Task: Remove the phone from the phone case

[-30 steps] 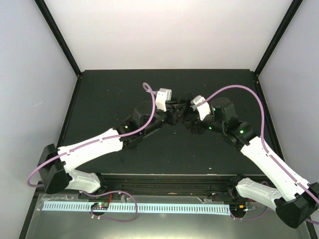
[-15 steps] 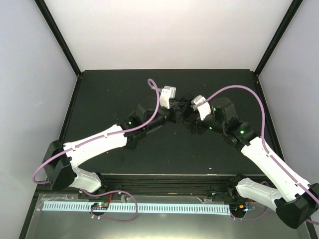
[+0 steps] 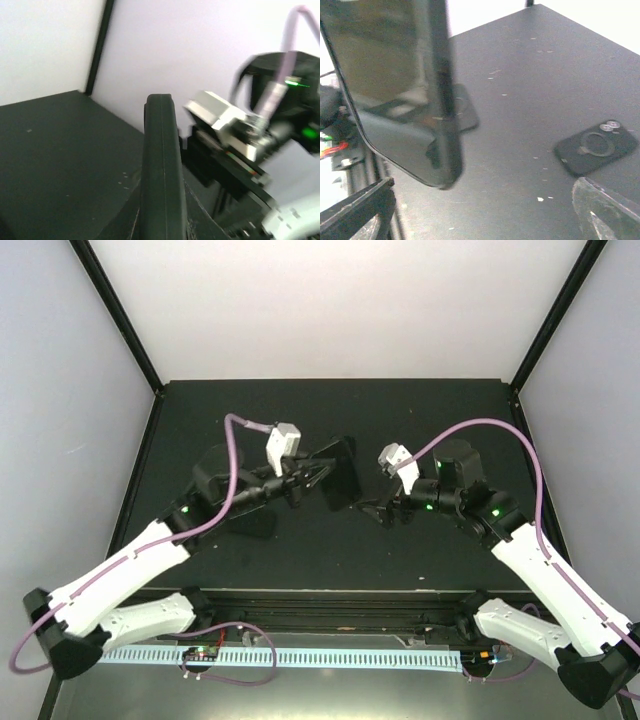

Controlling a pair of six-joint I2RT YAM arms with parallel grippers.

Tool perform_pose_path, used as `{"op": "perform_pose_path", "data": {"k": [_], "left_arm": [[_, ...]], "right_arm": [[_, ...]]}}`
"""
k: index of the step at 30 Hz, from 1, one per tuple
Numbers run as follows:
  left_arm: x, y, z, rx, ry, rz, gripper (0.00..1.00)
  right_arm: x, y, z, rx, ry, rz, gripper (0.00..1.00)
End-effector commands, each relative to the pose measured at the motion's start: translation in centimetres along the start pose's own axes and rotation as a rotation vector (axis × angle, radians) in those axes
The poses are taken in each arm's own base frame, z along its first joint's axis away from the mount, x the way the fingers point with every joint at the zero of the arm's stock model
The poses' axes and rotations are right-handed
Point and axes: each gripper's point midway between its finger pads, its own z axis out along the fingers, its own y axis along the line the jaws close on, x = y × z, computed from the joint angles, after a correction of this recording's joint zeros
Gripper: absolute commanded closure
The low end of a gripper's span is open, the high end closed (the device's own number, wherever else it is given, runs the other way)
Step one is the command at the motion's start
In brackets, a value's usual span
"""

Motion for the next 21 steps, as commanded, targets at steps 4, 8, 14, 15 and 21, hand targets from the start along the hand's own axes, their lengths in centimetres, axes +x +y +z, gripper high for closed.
{"op": "perform_pose_path", "data": {"k": [4, 8, 14, 15, 21], "left_arm": [[0.2, -5.8, -6.0, 0.292, -0.044, 0.171, 0.98], [-0.2, -5.5, -6.5, 0.284, -0.082, 0.155, 0.99], [0.1, -5.9, -6.0, 0.339, -0.081, 0.125, 0.99], [0.1, -6.0, -6.0, 0.346, -0.086, 0.125, 0.98], [0.6, -6.1, -5.7, 0.377, -0.072, 0.114, 0.98]], "right_arm": [[-0.1, 8.7, -2.3, -0.515, -0.053, -0.129, 0.19], [0.0, 10.4, -2.9, -0.637, -0.073, -0.131, 0.3], [-0.9, 10.8, -3.0, -0.67, -0.094, -0.122, 0.45], [-1.0, 10.9, -3.1, -0.68, -0.096, -0.118, 0.48], [-1.6, 11.0, -3.0, -0.69, -0.11, -0.123, 0.65]]}}
